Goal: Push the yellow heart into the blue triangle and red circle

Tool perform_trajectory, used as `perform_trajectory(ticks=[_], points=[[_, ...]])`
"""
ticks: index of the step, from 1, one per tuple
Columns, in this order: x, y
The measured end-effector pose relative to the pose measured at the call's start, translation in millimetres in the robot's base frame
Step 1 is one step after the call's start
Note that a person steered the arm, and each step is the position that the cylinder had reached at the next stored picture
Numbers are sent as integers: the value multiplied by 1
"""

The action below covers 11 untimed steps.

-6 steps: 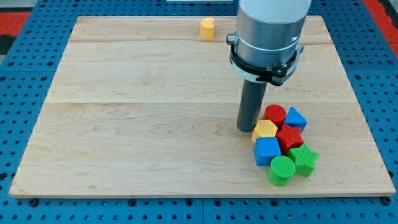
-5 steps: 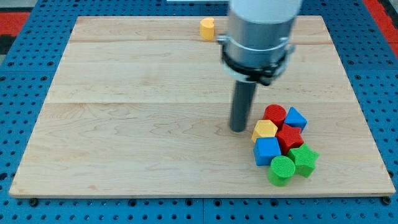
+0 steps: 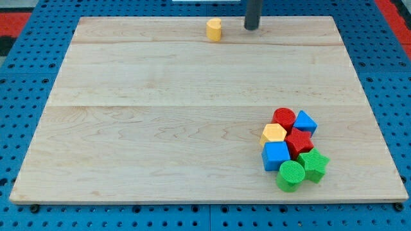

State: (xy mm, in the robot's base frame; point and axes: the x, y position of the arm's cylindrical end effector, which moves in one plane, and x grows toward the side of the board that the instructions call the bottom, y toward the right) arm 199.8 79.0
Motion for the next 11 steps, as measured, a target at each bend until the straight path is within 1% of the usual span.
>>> perform_trajectory(ticks=[1,2,3,4,5,6,8,11], points=[[3,-58],[31,-88],[62,-96],[102,-100],[137,-79],[163,-64],[168,-22],[165,16]])
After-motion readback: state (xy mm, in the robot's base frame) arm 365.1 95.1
